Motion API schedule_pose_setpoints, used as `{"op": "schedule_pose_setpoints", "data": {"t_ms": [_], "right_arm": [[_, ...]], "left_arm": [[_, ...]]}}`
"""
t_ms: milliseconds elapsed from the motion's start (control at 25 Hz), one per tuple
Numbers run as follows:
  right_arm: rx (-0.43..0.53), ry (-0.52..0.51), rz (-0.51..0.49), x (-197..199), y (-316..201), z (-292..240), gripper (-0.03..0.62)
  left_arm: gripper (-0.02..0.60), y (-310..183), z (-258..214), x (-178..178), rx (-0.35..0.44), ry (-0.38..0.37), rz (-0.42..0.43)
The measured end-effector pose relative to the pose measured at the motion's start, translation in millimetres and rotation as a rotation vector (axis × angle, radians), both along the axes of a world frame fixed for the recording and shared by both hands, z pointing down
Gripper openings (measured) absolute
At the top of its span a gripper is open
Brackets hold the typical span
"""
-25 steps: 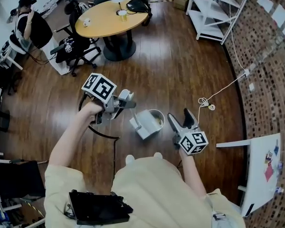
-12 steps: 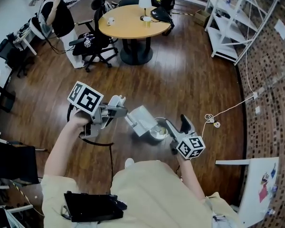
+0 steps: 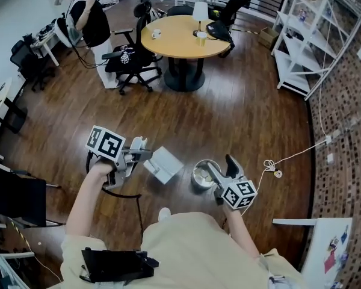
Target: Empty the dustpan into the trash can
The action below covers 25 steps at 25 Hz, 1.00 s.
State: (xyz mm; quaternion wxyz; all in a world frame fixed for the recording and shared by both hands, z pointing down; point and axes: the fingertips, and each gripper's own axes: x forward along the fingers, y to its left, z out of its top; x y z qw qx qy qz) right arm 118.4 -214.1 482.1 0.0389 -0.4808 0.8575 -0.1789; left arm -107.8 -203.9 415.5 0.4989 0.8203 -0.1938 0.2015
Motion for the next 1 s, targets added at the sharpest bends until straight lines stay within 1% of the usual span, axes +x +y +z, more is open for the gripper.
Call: {"op": "schedule_pose_setpoints", "data": {"t_ms": [200, 360, 480, 640, 760, 840, 1000], "right_arm": [[-0.007, 0.008, -0.028, -13, 2, 3, 0.410], [-0.021, 0.018, -0.041, -20, 6, 9, 0.410], [-0.028, 0.024, -0.045, -24, 10, 14, 0.410], [-0.038, 0.034, -0.048, -29, 16, 17, 0.410], [-0.049, 0.041, -0.042, -27, 20, 20, 0.409], [-0.059, 0.045, -0.037, -26, 24, 24, 0.410], [-0.076, 0.053, -0.023, -23, 31, 30, 0.410]], "left_arm": [[0.005, 5, 53, -20, -0.025, -0.072, -0.058], [0.003, 8, 112, -31, -0.047, -0.148, -0.080], [0.003, 13, 157, -31, -0.061, -0.150, -0.091], [0.005, 15, 212, -38, -0.052, -0.182, -0.137], [0.002, 13, 253, -46, -0.041, -0.242, -0.197], [0.002, 16, 277, -48, -0.029, -0.271, -0.219], [0.002, 20, 314, -43, -0.015, -0.279, -0.261]]}}
